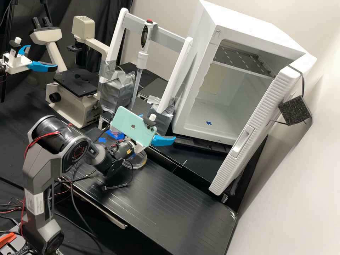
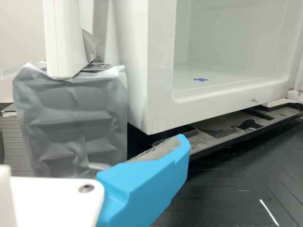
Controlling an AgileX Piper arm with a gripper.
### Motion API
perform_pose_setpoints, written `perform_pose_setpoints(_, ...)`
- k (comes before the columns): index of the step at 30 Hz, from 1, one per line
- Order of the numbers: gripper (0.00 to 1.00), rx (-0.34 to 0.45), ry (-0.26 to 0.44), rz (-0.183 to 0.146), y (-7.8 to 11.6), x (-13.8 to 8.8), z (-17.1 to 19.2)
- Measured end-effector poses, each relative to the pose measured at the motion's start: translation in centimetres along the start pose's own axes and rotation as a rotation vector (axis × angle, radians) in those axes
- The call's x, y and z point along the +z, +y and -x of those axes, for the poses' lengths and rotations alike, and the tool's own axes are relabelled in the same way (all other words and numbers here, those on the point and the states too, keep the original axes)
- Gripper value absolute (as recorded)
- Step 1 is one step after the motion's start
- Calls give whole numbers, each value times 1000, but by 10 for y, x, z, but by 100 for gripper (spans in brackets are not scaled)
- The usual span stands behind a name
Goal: Open the lid
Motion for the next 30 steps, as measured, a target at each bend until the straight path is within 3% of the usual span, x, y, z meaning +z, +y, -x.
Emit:
perform_pose_setpoints(11, 100, 1, 1, 6, 1, 4, 6)
perform_pose_setpoints(14, 100, 19, 21, 3, 8, 10, 22)
perform_pose_setpoints(21, 100, 110, 92, -54, 26, 21, 79)
perform_pose_setpoints(30, 100, 79, 128, -37, 21, 24, 140)
